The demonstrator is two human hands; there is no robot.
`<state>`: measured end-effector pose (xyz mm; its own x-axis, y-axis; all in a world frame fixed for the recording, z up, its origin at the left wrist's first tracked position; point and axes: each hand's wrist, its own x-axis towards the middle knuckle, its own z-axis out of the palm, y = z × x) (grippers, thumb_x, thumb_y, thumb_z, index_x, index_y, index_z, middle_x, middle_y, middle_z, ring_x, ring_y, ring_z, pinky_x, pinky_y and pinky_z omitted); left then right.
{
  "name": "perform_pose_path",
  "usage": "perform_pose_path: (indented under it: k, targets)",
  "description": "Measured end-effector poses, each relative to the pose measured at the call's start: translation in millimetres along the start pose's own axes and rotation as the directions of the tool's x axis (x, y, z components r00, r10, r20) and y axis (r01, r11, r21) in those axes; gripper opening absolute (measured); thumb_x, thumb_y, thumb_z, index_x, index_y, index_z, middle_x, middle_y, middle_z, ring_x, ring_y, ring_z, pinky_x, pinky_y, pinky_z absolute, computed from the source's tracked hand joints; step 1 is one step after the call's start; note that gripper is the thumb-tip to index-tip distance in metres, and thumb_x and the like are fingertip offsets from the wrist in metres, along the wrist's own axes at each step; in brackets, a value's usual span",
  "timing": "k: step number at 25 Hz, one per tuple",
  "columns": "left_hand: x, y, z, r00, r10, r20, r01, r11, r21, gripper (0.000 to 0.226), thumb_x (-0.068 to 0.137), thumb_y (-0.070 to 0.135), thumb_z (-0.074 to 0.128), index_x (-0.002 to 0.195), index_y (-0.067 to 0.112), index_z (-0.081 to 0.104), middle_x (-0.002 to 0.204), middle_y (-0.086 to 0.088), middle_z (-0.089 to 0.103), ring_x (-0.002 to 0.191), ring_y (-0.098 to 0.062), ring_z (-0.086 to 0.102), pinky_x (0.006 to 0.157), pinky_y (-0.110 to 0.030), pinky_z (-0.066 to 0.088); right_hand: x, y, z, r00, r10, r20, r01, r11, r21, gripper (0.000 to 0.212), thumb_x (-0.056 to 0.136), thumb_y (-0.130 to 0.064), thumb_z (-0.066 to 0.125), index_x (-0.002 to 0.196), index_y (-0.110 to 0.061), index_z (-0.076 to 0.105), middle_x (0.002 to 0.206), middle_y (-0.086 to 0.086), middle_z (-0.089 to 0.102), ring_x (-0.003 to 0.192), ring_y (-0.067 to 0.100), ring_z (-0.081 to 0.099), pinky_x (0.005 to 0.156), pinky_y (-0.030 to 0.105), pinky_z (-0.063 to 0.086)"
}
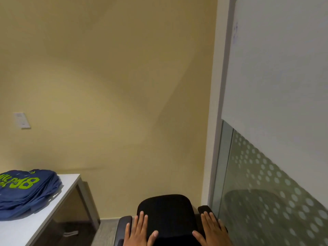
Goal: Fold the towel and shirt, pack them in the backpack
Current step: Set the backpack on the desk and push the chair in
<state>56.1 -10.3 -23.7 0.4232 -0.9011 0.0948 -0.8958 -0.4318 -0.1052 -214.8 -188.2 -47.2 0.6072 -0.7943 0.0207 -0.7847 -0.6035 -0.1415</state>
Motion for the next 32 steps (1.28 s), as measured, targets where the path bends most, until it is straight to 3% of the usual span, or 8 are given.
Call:
perform_pose_path:
  k: [1,2,3,6,12,22,32]
  targets:
    - [-6.5,18.1,11.2,0.993,-0.066,0.102,0.086,0.975,-0.203,0.125,0.071,0.091,-0.021,0.160,0.013,0.020,0.168,0.000,0.007,0.157,-0.023,0.003,0.118,-0.037,-0.028,-1.4,-4.2,-4.3,0.983,0.027,0.181,-0.035,0.999,0.040,0.120,0.072,-0.089,-0.016,0.163,-0.017,0.012,0.165,-0.005,-0.006,0.157,0.018,0.005,0.125,0.043,0.009]
    - [-9.5,28.1,1.2,0.939,-0.114,0.323,0.216,0.929,-0.301,0.126,0.059,0.090,-0.031,0.159,0.019,-0.003,0.166,0.007,-0.013,0.154,-0.014,-0.014,0.117,-0.036,-0.028,-4.6,-8.7,-14.5,0.956,0.029,0.292,-0.053,0.996,0.078,0.128,0.060,-0.089,-0.023,0.162,-0.017,0.001,0.165,-0.005,-0.014,0.157,0.018,-0.006,0.125,0.041,-0.001]
    - [-12.4,27.3,-0.2,0.948,-0.148,0.282,0.248,0.900,-0.359,0.125,0.055,0.089,-0.035,0.157,0.021,-0.013,0.163,0.008,-0.023,0.152,-0.011,-0.021,0.121,-0.039,-0.023,-5.7,-8.6,-19.9,0.954,0.032,0.300,-0.053,0.997,0.062,0.130,0.056,-0.088,-0.025,0.162,-0.016,-0.003,0.167,-0.003,-0.016,0.156,0.017,-0.012,0.124,0.040,-0.005]
    - [-11.2,7.8,10.1,0.954,-0.164,0.250,0.224,0.946,-0.234,0.124,0.059,0.085,-0.036,0.160,0.018,-0.011,0.165,0.004,-0.025,0.152,-0.014,-0.023,0.126,-0.044,-0.012,-1.6,-11.2,-15.9,0.968,0.011,0.249,-0.030,0.997,0.073,0.125,0.061,-0.086,-0.023,0.161,-0.014,-0.004,0.170,0.001,-0.009,0.155,0.017,-0.014,0.125,0.041,-0.008]
    - [-17.2,5.9,20.5,0.951,-0.142,0.276,0.200,0.960,-0.198,0.125,0.059,0.086,-0.036,0.161,0.018,-0.009,0.167,0.003,-0.021,0.153,-0.016,-0.023,0.125,-0.047,-0.014,1.5,-17.2,2.8,0.978,-0.017,0.208,0.009,0.999,0.038,0.115,0.072,-0.084,-0.018,0.162,-0.015,0.003,0.170,0.003,-0.002,0.156,0.020,-0.007,0.125,0.044,-0.004]
    - [-41.8,24.7,20.2,0.928,-0.175,0.329,0.236,0.960,-0.153,0.120,0.062,0.086,-0.037,0.159,0.018,-0.016,0.165,0.002,-0.026,0.151,-0.018,-0.028,0.125,-0.048,-0.012,-13.4,-3.1,2.6,0.970,-0.065,0.233,0.063,0.998,0.014,0.128,0.062,-0.088,-0.029,0.162,-0.016,0.005,0.171,0.003,0.000,0.157,0.021,-0.005,0.126,0.048,-0.002]
    - [-83.3,27.0,15.4,0.911,-0.203,0.360,0.261,0.958,-0.120,0.123,0.057,0.086,-0.040,0.158,0.019,-0.019,0.165,0.000,-0.028,0.151,-0.019,-0.028,0.126,-0.048,-0.012,-42.7,-9.7,0.1,0.951,-0.166,0.263,0.165,0.986,0.028,0.127,0.064,-0.095,-0.016,0.162,-0.018,0.007,0.171,0.003,0.002,0.157,0.020,-0.006,0.126,0.051,-0.003]
